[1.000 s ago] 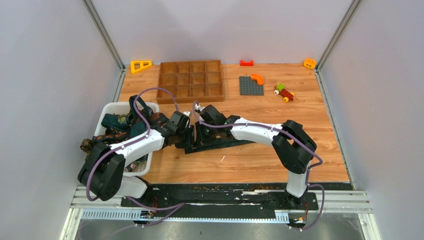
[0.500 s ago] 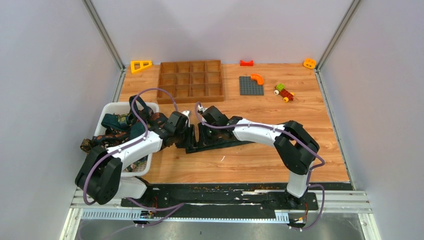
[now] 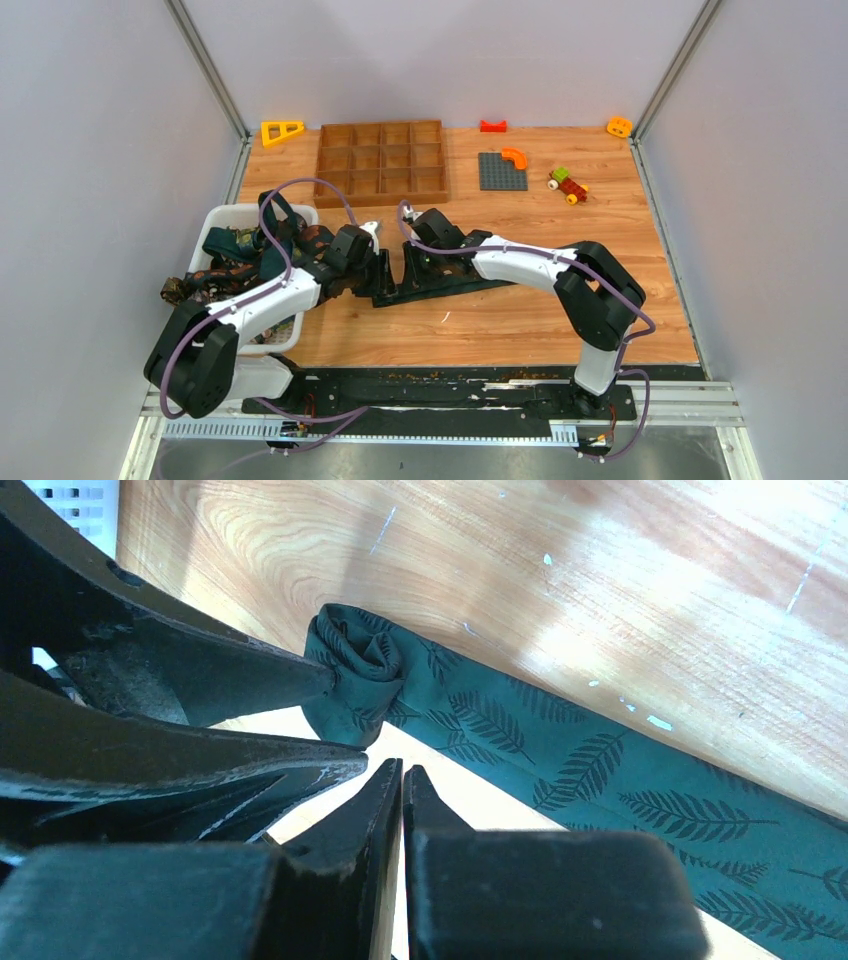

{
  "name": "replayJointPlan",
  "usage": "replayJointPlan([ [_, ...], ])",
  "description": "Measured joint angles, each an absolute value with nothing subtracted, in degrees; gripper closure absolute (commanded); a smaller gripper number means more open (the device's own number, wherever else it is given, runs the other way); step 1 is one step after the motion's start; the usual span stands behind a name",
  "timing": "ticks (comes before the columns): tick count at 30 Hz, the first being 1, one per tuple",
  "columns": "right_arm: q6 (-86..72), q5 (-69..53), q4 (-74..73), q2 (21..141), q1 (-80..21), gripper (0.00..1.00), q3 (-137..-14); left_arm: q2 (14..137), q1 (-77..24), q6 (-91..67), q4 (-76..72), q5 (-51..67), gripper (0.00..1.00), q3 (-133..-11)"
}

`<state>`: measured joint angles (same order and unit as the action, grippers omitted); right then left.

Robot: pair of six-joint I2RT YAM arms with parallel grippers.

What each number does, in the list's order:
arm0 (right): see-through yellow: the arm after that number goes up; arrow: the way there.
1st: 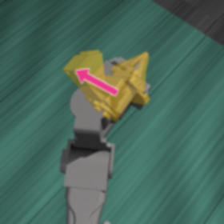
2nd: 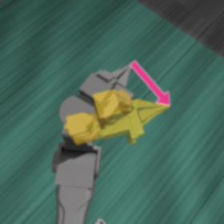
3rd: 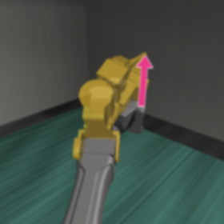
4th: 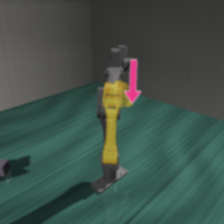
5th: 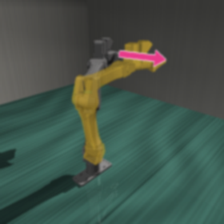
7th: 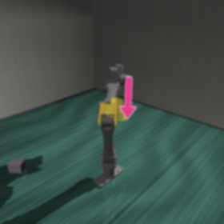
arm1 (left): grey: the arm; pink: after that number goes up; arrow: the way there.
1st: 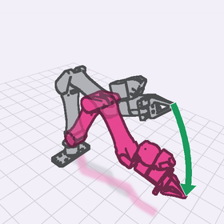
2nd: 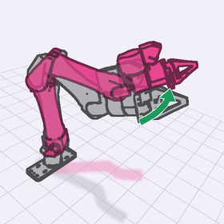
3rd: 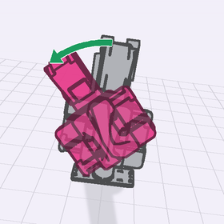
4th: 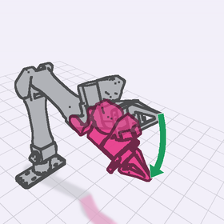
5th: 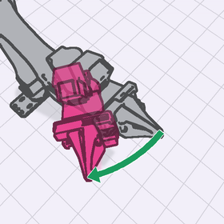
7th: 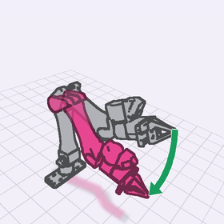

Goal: Roll the ties
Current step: Roll the tie at the center of the board.

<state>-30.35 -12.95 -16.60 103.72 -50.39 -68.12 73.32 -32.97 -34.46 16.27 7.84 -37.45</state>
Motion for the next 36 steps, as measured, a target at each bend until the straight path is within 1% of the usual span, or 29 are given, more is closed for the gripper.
replayJointPlan([
  [2,-30.3,-13.0,-16.5,103.7,-50.3,0.94,-68.1,73.1,-33.0,-34.5,15.9,8.1,0.49,-37.3],
  [4,-30.3,-13.0,-16.5,103.7,-50.3,0.93,-67.9,72.7,-33.0,-34.7,15.2,8.4,0.49,-37.1],
  [13,-30.3,-13.2,-16.5,103.7,-50.3,0.93,-67.8,72.0,-32.9,-36.0,13.4,10.5,0.59,-36.7],
  [16,-30.3,-13.6,-16.4,103.7,-50.3,0.92,-67.8,71.3,-32.6,-36.2,13.0,10.7,0.60,-36.0],
  [18,-30.3,-13.8,-16.4,103.7,-50.3,0.92,-67.8,70.1,-32.2,-36.4,13.0,10.5,0.58,-35.5],
  [23,-30.3,-14.2,-16.4,103.7,-50.5,0.91,-67.8,63.6,-31.6,-36.1,15.5,8.1,0.51,-35.0],
  [29,-30.3,-15.4,-16.5,104.6,-52.5,0.91,-70.2,55.4,-31.1,-34.8,20.3,2.2,0.50,-35.0],
  [36,-30.3,-17.1,-16.3,109.3,-54.5,0.91,-77.3,51.2,-30.6,-34.2,23.5,-2.4,0.46,-33.2],
])
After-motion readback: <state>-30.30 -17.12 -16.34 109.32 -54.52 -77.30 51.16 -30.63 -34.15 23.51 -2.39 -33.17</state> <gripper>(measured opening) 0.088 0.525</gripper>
